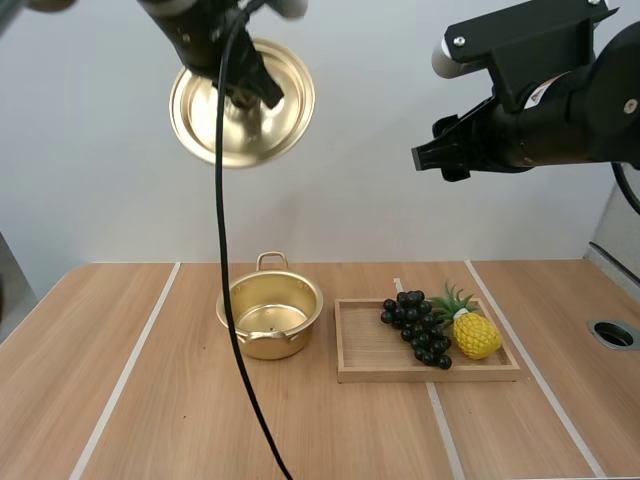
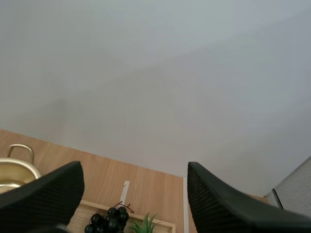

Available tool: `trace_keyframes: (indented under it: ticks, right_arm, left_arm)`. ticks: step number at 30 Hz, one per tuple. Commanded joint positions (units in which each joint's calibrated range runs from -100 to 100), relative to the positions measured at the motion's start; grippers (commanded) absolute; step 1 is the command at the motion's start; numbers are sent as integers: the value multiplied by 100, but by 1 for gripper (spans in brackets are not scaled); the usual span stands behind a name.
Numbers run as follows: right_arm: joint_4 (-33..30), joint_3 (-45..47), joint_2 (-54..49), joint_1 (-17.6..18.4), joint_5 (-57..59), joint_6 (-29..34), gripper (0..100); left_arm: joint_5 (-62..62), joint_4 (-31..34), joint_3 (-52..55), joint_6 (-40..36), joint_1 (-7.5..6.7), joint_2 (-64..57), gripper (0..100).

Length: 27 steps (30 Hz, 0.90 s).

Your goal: Open the pot, put the grape inside, and close it

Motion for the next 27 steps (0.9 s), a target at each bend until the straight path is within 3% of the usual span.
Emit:
trace_keyframes:
  ticks: [1,8,17,27]
  right_arm:
    - [26,-53,-20,1,155,-109,100]
    - [56,-53,185,1,687,-206,100]
    - [259,-53,1398,1,1860,-385,100]
    - [392,-53,2998,1,2396,-807,100]
  left_arm:
    - [-583,-60,-503,-437,-13,-384,0]
    - [-1852,500,-2063,-1098,-13,-714,0]
    - [-3316,959,-3956,-1784,-13,-701,0]
    - [-3884,959,-4536,-1896,-13,-564,0]
